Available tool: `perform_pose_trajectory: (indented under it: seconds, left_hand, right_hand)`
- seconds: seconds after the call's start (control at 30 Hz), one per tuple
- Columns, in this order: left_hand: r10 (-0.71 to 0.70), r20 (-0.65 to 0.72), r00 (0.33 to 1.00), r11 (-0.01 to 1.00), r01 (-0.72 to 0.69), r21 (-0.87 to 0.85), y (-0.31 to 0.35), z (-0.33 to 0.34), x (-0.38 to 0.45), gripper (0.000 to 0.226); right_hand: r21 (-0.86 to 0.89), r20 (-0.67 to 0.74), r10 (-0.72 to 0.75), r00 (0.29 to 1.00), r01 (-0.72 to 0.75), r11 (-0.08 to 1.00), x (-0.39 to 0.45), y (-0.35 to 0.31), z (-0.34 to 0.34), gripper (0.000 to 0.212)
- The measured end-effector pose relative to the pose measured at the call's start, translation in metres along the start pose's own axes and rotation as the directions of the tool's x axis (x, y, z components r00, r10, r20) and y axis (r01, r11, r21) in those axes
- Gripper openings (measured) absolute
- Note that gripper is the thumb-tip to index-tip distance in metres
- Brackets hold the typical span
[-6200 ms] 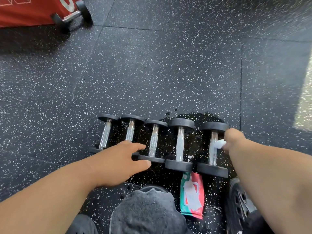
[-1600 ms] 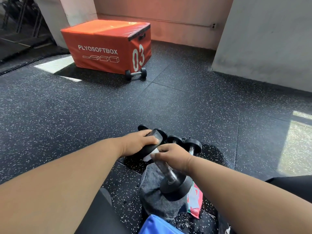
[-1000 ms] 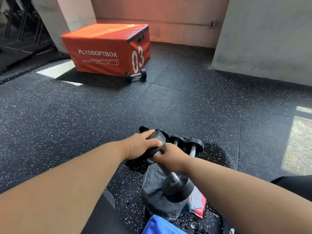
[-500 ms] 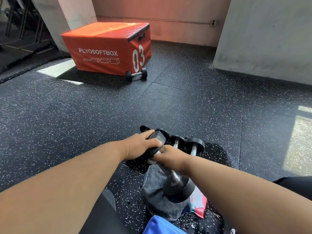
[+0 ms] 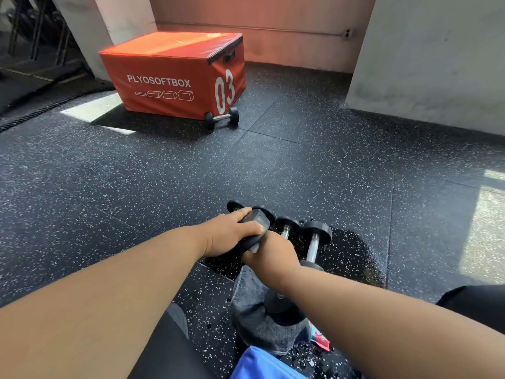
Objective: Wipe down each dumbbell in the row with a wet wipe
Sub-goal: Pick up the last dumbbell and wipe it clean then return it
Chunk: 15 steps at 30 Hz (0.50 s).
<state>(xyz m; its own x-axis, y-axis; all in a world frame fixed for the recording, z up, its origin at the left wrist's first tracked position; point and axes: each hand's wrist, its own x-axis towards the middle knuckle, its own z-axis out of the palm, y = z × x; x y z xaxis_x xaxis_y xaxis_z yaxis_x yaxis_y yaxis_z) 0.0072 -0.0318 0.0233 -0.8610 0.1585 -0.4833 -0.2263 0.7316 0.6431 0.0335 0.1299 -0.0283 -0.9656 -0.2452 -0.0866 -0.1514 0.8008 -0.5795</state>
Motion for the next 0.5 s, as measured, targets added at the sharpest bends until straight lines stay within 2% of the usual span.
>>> perform_pose_trajectory:
  seconds: [0.1, 0.17, 0.23, 0.27, 0.33, 0.37, 0.43, 0.5]
  left_hand:
    - [0.003, 0.002, 1.0, 1.0, -0.003, 0.019, 0.003, 0.001, 0.001, 0.092]
    - [0.005, 0.001, 1.0, 1.0, -0.005, 0.022, 0.002, 0.001, 0.0, 0.09]
    - [0.0, 0.0, 1.0, 1.0, 0.0, 0.018, 0.001, 0.001, -0.001, 0.095]
    - [-0.002, 0.002, 1.0, 1.0, 0.002, 0.016, 0.001, 0.001, -0.003, 0.097]
    - [-0.006, 0.017, 1.0, 1.0, 0.006, 0.011, 0.0, 0.0, -0.004, 0.1]
    - [0.0, 0.023, 1.0, 1.0, 0.0, 0.01, 0.001, 0.0, -0.005, 0.101]
    - [0.016, 0.022, 1.0, 1.0, -0.017, 0.017, 0.004, -0.001, -0.01, 0.103]
    - [0.031, 0.027, 0.999, 0.998, -0.033, 0.047, 0.01, -0.002, -0.015, 0.108]
  right_hand:
    - [-0.033, -0.024, 0.016, 1.0, -0.017, 0.999, -0.003, -0.001, 0.003, 0.025]
    - [-0.074, 0.028, -0.02, 0.999, 0.022, 0.997, -0.002, -0.002, -0.003, 0.023]
    - [-0.02, 0.15, -0.049, 0.987, 0.052, 0.998, 0.0, -0.005, -0.01, 0.02]
    - [0.076, 0.227, -0.04, 0.973, 0.023, 0.997, 0.001, -0.004, -0.014, 0.017]
    - [0.263, 0.358, 0.026, 0.934, -0.127, 0.956, 0.003, 0.0, -0.025, 0.008]
    - [0.298, 0.413, 0.049, 0.91, -0.185, 0.937, 0.004, 0.003, -0.031, 0.007]
    - [0.295, 0.504, 0.046, 0.863, -0.222, 0.929, 0.005, 0.01, -0.038, 0.017]
    - [0.342, 0.594, -0.02, 0.804, -0.23, 0.911, 0.002, 0.014, -0.038, 0.023]
